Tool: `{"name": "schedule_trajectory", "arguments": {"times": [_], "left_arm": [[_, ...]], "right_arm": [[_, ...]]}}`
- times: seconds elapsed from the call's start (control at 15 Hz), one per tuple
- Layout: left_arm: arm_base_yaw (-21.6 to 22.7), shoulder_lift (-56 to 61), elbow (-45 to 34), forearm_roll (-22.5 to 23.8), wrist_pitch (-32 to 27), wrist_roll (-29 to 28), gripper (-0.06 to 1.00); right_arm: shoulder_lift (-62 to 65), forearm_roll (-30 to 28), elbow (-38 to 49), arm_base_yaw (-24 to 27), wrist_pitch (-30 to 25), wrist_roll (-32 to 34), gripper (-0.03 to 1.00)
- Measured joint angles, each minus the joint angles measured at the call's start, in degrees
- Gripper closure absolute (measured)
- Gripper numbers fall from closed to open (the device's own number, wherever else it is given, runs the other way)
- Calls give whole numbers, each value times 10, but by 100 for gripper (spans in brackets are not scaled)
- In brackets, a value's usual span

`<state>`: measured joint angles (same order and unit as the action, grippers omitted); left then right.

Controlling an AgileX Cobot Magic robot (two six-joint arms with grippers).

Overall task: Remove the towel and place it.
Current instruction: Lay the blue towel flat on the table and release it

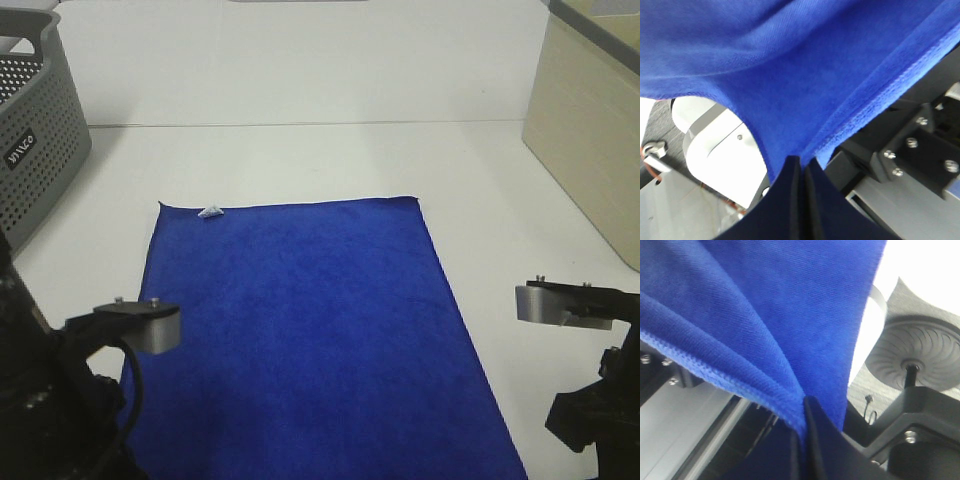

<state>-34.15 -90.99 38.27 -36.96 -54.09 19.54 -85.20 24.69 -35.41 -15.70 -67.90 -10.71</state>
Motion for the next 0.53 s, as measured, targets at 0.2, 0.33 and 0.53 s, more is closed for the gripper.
{"name": "schedule_trajectory", "arguments": {"times": [0.2,0.33,0.53], "left_arm": [[-22,-58,13,0,21,0,94],[-30,-92,34,6,21,0,94],[-41,-130,52,9,19,0,94]], "right_arm": [[-47,-3,1,0,16,-14,95],[-83,0,1,1,25,-32,95],[-142,12,0,1,36,-59,95]]}}
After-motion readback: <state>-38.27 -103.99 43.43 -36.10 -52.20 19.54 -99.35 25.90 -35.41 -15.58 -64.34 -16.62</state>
